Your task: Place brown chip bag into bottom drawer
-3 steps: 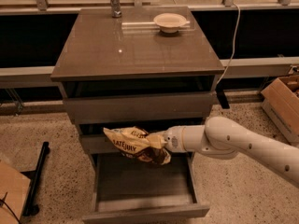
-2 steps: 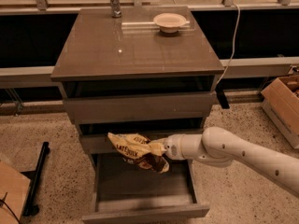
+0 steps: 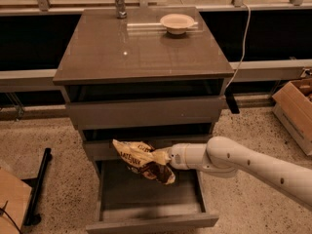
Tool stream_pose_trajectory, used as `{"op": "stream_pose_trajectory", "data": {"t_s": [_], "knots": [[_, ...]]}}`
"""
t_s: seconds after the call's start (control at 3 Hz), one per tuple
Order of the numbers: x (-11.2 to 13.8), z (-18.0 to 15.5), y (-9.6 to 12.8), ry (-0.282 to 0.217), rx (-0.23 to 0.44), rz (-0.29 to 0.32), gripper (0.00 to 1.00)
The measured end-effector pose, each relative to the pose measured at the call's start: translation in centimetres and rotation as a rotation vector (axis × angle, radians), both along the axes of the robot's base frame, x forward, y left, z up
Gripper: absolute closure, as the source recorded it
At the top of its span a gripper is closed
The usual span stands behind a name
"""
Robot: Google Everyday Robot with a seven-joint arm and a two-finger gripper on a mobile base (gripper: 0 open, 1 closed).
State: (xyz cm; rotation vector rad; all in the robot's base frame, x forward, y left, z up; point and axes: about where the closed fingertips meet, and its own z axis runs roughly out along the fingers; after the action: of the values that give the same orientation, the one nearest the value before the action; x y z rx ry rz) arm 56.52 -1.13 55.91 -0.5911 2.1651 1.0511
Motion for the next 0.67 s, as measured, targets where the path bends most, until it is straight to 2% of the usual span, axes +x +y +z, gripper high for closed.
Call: {"op": "stream_pose_trajectory", "data": {"t_s": [0.33, 0.67], "knots": [[0.3, -1.9, 0.6, 0.03, -0.002, -0.024, 1.0], [0.5, -6.1, 0.6, 0.107, -0.012, -0.056, 1.0]]}}
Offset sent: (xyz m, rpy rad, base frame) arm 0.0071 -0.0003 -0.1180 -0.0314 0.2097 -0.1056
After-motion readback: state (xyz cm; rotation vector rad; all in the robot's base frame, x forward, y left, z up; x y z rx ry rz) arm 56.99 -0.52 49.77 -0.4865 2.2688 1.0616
